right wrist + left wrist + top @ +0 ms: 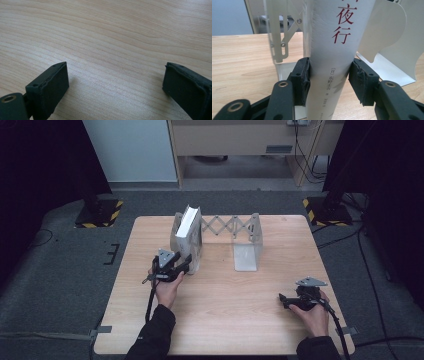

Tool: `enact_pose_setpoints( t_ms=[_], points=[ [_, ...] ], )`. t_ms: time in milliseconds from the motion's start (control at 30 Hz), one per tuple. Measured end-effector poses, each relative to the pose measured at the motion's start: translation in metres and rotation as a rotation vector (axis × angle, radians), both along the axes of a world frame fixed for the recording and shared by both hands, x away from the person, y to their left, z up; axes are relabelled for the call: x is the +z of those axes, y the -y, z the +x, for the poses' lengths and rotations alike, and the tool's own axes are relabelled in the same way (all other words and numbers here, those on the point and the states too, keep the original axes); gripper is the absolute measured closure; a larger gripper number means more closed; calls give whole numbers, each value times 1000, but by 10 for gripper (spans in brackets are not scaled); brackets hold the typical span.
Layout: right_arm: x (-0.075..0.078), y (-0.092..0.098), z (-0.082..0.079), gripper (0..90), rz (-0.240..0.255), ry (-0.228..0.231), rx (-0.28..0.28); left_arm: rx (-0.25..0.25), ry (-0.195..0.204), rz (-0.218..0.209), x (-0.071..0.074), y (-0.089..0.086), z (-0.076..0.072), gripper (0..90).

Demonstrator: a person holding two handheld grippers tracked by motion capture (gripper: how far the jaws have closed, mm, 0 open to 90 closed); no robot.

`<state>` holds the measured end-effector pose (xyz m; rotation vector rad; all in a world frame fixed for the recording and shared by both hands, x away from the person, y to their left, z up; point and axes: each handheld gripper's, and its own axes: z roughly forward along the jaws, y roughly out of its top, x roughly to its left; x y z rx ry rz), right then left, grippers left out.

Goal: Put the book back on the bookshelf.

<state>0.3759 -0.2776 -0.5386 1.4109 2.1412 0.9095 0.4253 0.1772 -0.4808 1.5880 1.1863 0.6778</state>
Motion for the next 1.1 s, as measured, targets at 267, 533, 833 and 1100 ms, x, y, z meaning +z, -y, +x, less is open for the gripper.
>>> enact_pose_setpoints(
  t_ms=[267,533,833,1100],
  points=[
    [0,0,0,69,0,0,0,-9,-31,10,3,14,7,495],
    [0,0,0,69,-1,-1,0,-6,-21,-1,1,21,13,478],
    [0,0,0,69,0,1,-1,-72,-32,10,3,15,7,429],
    [0,0,0,69,0,1,-1,-146,-61,-21,5,-9,-20,377]
  ],
)
